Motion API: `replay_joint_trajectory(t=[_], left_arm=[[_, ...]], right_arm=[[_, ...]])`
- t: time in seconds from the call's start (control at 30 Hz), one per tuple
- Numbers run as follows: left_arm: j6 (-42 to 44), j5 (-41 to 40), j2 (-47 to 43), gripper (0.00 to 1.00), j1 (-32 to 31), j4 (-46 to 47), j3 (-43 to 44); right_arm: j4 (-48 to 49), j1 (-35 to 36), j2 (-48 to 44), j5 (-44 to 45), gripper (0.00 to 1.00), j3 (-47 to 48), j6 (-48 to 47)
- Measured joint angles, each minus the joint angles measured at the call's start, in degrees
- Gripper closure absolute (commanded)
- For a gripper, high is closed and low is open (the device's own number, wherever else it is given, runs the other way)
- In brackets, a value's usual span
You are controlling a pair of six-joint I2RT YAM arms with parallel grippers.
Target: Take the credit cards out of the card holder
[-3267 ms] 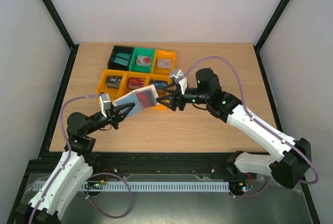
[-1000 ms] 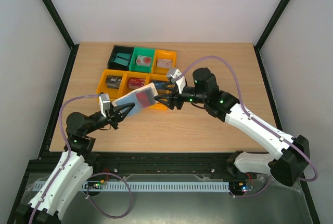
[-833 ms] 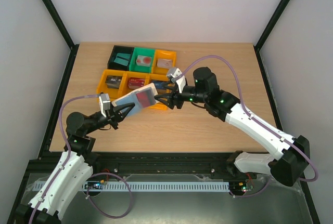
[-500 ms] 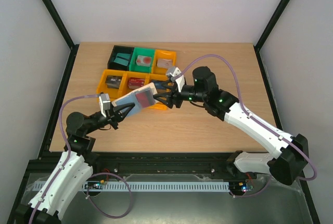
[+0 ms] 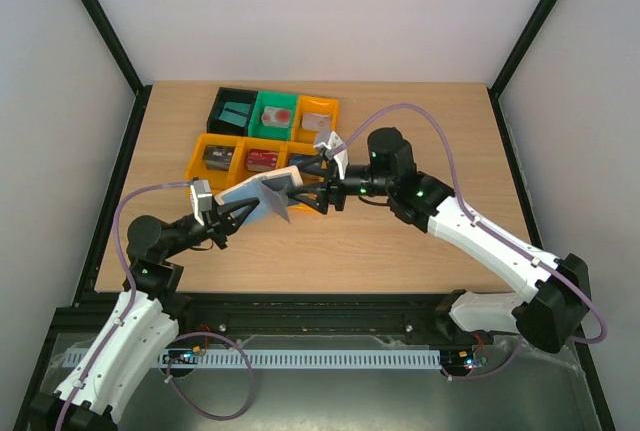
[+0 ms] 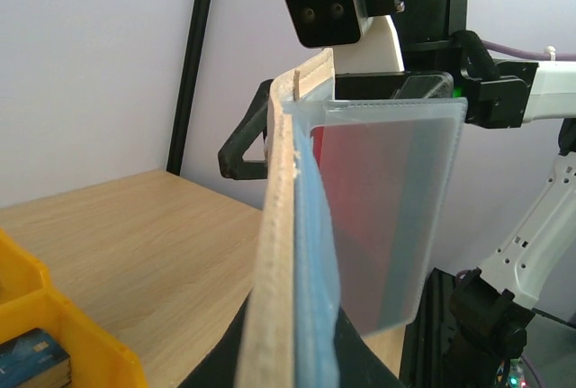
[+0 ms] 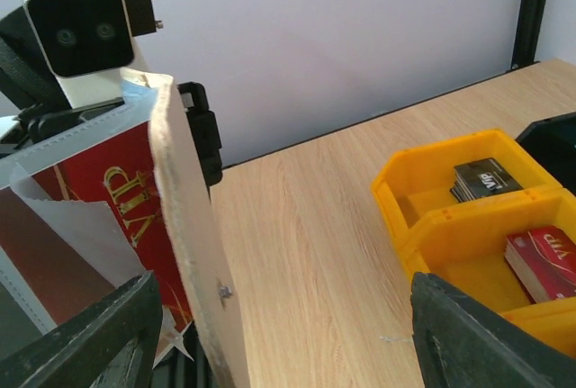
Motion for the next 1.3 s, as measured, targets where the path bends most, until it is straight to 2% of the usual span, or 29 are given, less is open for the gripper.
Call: replay_joint_trajectory(t=[0.47,0.53,0.8,0.93,1.03,1.17,1.3], left_arm=[[-1.33,-0.28,0.00,0.98,0.00,0.02,0.00],[-1.44,-0.26,0.00,0.98,0.00,0.04,0.00],[-2.97,-0.72,0.00,0.98,0.00,0.04,-0.02],[-5.01,-1.77,0.00,0.98,0.02,0.07,-0.13],[-7.32,-2.43,0.07,0.97,0.24,0.37,-0.63],[-10.58,-2.84,0.07,0.79,0.26,0.70,-1.25],[-14.53,-3.87,0.02,0.70,0.39,1.46,-2.36]], right_arm=[[3.28,5.01,4.46,2.93,0.30,0.00,3.23],[3.69,5.53,4.92,3.37,0.36,0.00,3.67],[4.72,6.14,5.62,5.20,0.72,1.07,5.57],[4.52,6.14,5.57,5.33,0.97,1.49,5.68],[3.82,6.32,5.42,4.87,0.98,1.81,5.88],[0.66,5.95,5.35,3.93,0.98,2.97,7.04],[-5.68,4.57,6.03,2.95,0.98,7.17,8.68]])
